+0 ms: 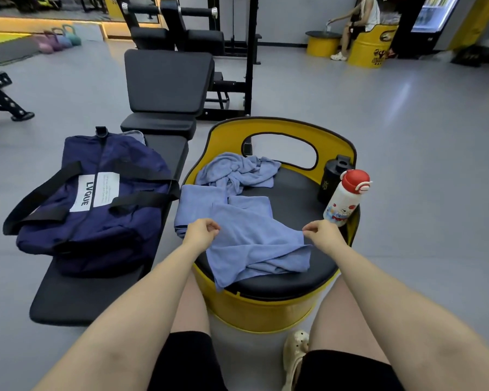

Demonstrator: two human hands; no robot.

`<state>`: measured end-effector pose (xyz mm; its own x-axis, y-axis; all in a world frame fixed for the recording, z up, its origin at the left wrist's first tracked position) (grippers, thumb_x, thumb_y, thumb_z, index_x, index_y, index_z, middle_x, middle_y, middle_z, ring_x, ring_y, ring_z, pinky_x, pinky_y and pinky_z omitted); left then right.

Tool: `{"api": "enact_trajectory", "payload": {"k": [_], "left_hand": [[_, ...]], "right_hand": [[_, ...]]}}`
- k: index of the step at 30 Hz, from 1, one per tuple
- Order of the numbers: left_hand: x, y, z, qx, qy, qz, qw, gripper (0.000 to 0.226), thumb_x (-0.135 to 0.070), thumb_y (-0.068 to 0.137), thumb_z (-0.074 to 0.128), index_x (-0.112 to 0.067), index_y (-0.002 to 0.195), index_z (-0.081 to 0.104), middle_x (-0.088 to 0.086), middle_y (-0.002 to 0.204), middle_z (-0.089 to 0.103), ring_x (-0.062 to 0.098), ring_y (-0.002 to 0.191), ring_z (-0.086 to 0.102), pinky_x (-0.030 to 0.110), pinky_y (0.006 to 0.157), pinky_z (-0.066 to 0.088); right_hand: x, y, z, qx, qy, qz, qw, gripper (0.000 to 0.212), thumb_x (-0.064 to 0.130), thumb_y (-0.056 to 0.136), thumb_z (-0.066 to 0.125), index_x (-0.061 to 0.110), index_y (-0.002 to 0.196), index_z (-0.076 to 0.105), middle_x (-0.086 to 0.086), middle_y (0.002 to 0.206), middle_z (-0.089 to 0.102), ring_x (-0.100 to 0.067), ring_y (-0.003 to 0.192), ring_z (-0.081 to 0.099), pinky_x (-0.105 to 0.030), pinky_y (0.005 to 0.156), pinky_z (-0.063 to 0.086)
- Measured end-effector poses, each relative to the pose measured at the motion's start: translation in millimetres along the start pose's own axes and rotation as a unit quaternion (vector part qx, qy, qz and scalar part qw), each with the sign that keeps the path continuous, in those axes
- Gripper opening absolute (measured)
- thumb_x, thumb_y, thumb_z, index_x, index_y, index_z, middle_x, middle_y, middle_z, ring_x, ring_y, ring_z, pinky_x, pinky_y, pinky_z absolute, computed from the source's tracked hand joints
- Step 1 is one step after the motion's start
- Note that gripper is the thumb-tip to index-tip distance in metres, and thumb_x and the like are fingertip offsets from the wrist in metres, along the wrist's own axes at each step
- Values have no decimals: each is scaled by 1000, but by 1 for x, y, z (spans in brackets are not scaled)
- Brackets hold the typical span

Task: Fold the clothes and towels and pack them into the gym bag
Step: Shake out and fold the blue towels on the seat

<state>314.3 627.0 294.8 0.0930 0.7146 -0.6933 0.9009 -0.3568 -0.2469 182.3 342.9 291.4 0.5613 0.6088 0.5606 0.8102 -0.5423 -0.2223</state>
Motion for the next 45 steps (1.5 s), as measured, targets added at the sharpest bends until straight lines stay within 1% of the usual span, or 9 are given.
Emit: {"api": "enact_trajectory", "payload": {"k": [13,18,21,26,29,32,36,40,45], "left_hand": [[6,72,-1,-30,-26,-80,996,43,-17,96,52,-5,137,45,14,135,52,32,123,49,39,100,43],[12,98,13,-66,-54,-105,991,37,-18,95,56,-2,127,54,16,126,59,32,119,52,37,97,43],[19,105,14,-84,-121,-125,981,31,-21,92,60,-3,118,61,15,119,63,33,113,56,39,95,48],[20,113,20,-77,-196,-149,966,29,-24,89,65,-5,111,65,19,115,63,38,106,59,42,90,51],[21,111,19,-83,-297,-169,936,14,-16,87,67,-7,98,65,17,104,62,29,82,57,35,70,51],[16,104,11,-75,-385,-179,902,5,-10,90,61,-9,94,60,12,96,57,23,85,53,26,58,43],[4,89,-1,-45,-449,-145,881,21,-12,93,57,-16,113,58,1,92,60,11,78,56,20,65,42],[-3,73,-21,-62,-465,-96,878,33,-14,95,53,-12,128,55,6,118,59,18,104,56,25,86,41],[-21,51,-43,-83,-531,-7,843,25,-13,96,54,-14,121,56,4,112,61,14,94,61,23,77,49]], "right_hand": [[-17,60,26,48,-33,114,992,29,22,94,57,6,118,63,-13,120,63,-28,105,59,-31,79,46],[-28,80,49,96,-71,160,980,38,29,96,51,4,126,52,-14,125,56,-26,97,53,-27,73,40],[-27,87,61,110,-21,176,978,40,27,96,52,3,127,50,-15,127,55,-28,105,54,-31,85,47],[-24,100,57,15,94,206,974,36,19,91,62,1,123,58,-17,127,57,-33,116,54,-36,93,48],[-26,103,48,-53,179,218,958,20,18,85,70,4,100,69,-19,117,62,-35,105,60,-40,92,51],[-21,104,35,-71,203,191,958,11,16,82,74,10,77,67,-19,109,67,-30,88,59,-37,84,51],[-11,100,15,-60,159,143,975,21,13,85,70,4,104,70,-16,111,66,-25,85,52,-35,77,48],[-6,85,-10,-115,184,103,971,16,12,89,64,6,101,71,-12,103,67,-23,86,53,-33,77,46],[16,53,-51,-218,257,7,942,17,13,94,57,10,103,70,-8,107,67,-22,98,58,-29,81,42]]}}
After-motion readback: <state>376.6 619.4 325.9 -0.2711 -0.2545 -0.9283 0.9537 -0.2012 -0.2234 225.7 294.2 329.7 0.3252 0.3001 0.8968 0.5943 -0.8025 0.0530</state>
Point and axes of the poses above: each hand's wrist, its own y-axis towards the middle knuckle, its own z-axis out of the palm, x = y × z, the point moved 6 cm from there along y, towards the middle knuckle
